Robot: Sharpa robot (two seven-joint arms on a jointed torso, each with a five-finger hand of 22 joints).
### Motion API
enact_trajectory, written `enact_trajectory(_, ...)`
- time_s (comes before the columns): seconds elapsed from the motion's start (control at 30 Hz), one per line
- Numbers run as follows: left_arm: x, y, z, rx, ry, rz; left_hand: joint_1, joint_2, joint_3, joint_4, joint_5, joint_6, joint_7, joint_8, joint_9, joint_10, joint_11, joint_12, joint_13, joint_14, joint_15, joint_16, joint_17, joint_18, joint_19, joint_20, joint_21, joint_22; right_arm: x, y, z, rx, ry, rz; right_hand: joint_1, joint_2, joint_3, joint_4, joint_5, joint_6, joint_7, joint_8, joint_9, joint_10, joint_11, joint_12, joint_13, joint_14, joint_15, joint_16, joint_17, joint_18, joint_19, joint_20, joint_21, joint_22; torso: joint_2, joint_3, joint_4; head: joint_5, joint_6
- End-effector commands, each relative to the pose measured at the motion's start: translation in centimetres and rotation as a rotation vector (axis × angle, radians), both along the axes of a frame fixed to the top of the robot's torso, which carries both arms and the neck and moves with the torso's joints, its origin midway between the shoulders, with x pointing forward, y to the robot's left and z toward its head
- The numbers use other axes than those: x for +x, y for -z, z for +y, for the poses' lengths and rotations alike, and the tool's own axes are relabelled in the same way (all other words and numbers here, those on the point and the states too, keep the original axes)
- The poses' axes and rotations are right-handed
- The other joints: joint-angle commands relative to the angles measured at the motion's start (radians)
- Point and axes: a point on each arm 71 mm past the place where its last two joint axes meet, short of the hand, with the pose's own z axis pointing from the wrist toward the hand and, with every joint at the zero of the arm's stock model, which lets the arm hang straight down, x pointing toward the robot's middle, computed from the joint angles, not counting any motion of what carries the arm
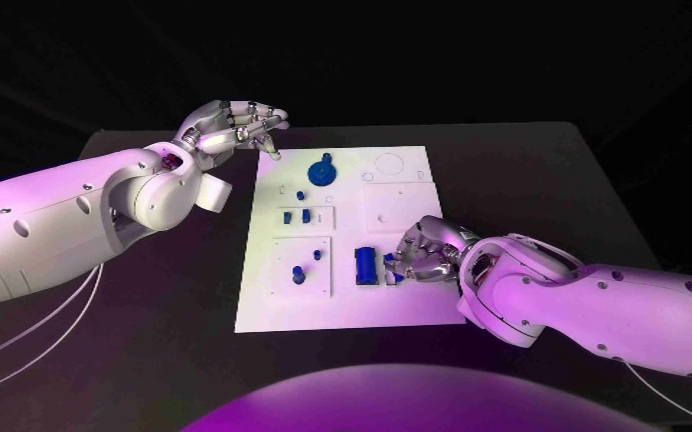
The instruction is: Assemble the parts on the task board
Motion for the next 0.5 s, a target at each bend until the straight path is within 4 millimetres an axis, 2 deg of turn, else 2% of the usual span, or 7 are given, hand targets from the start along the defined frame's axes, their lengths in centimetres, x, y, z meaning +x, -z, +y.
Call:
enact_trajectory(0.03, -0.07, -0.07, -0.29, -0.01, 0.02, -0.001, 0.0, 0.006, 0.001, 0.005, 0.0, -0.006, 0.055, 0.007, -0.001, -0.004, 0.0, 0.003, 0.001, -0.005, -0.001, 0.004, 0.001, 0.013, 0.006, 0.002, -0.005, -0.001, -0.06, 0.28, 0.03, -0.013, -0.007, 0.017, -0.014, -0.002, 0.001, 0.006, -0.002, 0.005, -0.004, 0.004, -0.002, 0.025, -0.009, 0.005, 0.145, 0.089, -0.004, 0.004, 0.193, -0.004, 0.021, -0.008, 0.001, 0.166, 0.0, 0.0001, 0.0001, 0.0, 0.0)
enact_trajectory(0.2, -0.06, -0.06, -0.24, -0.01, 0.019, -0.001, 0.0, 0.006, 0.001, 0.005, 0.0, -0.006, 0.055, 0.008, -0.001, -0.005, 0.0, 0.004, 0.001, -0.005, -0.001, 0.004, 0.001, 0.013, 0.006, 0.002, -0.005, -0.001, -0.02, 0.33, -0.03, -0.017, -0.008, 0.017, -0.02, -0.003, 0.0, 0.008, -0.002, 0.008, -0.006, 0.007, 0.0, 0.026, -0.011, 0.006, 0.146, 0.089, -0.005, 0.004, 0.192, -0.004, 0.022, -0.009, 0.003, 0.167, 0.0, 0.0005, 0.0, 0.0, 0.0)
enact_trajectory(0.33, -0.05, -0.05, -0.25, -0.01, 0.02, -0.001, 0.0, 0.006, 0.001, 0.005, 0.0, -0.006, 0.055, 0.008, -0.001, -0.005, 0.0, 0.004, 0.001, -0.005, -0.001, 0.004, 0.001, 0.013, 0.006, 0.002, -0.005, -0.001, -0.06, 0.32, 0.07, -0.016, -0.015, 0.017, -0.055, -0.02, -0.027, 0.017, -0.007, 0.012, -0.006, 0.016, 0.007, 0.028, -0.012, 0.008, 0.148, 0.089, -0.006, 0.004, 0.193, -0.005, 0.023, -0.011, 0.005, 0.167, 0.0, 0.0009, -0.0009, 0.002, 0.0)
enact_trajectory(0.5, -0.04, -0.04, -0.22, -0.008, 0.019, 0.0, 0.0, 0.006, 0.001, 0.005, 0.0, -0.006, 0.055, 0.008, -0.001, -0.005, 0.0, 0.004, 0.001, -0.005, -0.001, 0.004, 0.001, 0.013, 0.006, 0.002, -0.005, -0.001, -0.15, 0.26, 0.24, -0.012, -0.027, 0.016, -0.077, -0.03, -0.058, 0.024, -0.007, 0.011, -0.006, 0.02, 0.011, 0.029, -0.012, 0.008, 0.149, 0.089, -0.007, 0.004, 0.194, -0.005, 0.023, -0.011, 0.004, 0.167, 0.0, 0.0011, -0.0007, 0.003, 0.0)
